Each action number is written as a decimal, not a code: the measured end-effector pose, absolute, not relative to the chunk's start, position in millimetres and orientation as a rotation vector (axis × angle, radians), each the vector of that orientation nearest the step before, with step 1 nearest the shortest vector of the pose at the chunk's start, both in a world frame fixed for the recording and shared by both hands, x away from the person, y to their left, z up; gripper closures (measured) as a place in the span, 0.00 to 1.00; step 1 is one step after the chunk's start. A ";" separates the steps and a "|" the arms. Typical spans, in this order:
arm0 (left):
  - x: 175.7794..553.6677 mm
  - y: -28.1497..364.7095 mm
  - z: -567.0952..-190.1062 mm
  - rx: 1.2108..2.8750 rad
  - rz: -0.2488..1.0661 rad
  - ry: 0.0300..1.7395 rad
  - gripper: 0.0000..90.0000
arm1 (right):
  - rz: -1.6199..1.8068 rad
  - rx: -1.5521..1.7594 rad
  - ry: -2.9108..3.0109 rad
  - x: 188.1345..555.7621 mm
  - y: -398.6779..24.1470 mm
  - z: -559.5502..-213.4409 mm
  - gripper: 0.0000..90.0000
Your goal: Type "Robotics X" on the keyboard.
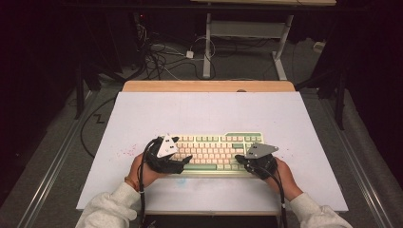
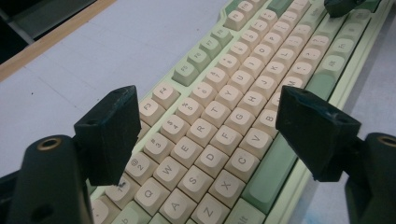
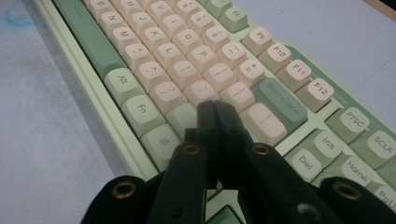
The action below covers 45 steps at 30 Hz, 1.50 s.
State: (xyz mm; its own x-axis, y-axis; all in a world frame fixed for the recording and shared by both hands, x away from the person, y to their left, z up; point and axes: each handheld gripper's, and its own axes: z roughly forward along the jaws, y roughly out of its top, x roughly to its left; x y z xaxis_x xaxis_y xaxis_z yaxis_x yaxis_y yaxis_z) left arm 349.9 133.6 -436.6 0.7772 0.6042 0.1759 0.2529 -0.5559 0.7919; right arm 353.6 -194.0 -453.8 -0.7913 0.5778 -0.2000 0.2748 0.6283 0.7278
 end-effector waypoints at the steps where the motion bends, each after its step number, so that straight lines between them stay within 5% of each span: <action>1: 349.7 133.6 -436.5 2.166 0.559 0.632 0.24 | 0.987 0.674 2.435 353.6 -194.0 -453.6 1.00; 33: 348.1 135.6 -436.8 2.184 0.557 0.615 0.25 | 0.975 0.669 2.430 352.9 -193.8 -454.8 1.00; 36: 348.7 136.6 -436.9 2.175 0.542 0.617 0.30 | 0.957 0.662 2.437 352.6 -193.0 -456.7 1.00; 38: 349.7 138.2 -436.5 2.176 0.532 0.614 0.48 | 0.957 0.661 2.438 352.4 -192.7 -456.7 1.00; 40: 351.3 140.2 -435.8 2.174 0.497 0.608 0.54 | 0.957 0.664 2.437 352.2 -192.5 -456.9 1.00; 41: 351.7 140.5 -435.4 2.176 0.505 0.618 0.68 | 0.958 0.665 2.433 352.0 -192.4 -457.3 1.00; 45: 356.8 142.5 -435.8 2.202 0.474 0.649 0.86 | 0.958 0.666 2.431 351.7 -192.2 -457.5 1.00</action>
